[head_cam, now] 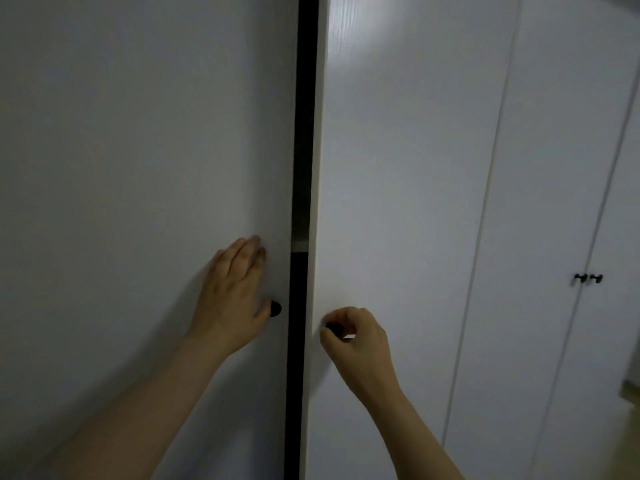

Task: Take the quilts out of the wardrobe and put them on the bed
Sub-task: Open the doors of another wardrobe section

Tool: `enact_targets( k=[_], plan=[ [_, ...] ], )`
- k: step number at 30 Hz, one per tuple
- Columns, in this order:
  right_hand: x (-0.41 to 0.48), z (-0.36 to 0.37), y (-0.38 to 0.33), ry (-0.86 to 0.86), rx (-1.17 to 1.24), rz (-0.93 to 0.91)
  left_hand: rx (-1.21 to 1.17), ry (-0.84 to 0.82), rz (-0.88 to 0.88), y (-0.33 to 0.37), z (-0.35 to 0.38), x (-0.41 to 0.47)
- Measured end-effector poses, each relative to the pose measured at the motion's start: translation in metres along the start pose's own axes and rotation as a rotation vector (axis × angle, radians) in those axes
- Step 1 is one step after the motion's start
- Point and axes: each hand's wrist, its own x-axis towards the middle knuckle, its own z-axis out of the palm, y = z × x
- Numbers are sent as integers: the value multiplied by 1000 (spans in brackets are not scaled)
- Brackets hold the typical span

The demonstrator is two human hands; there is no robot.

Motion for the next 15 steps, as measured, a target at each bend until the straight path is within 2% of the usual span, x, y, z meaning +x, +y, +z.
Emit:
enact_targets(
  k=[4,9,12,15],
  plan=[
    [-32,-28,-3,55,7,-21,-105,-26,-41,17,-7,-4],
    [-57,-57,-4,92,-4,-2,-468,-35,-57,64,-18,-25],
    [-67,-69,-6,127,-55,6,-737,-59,-164,92,-28,-41],
    [-77,-79,-7,171,-99,8,-857,-81,-198,108,-28,-55]
  ],
)
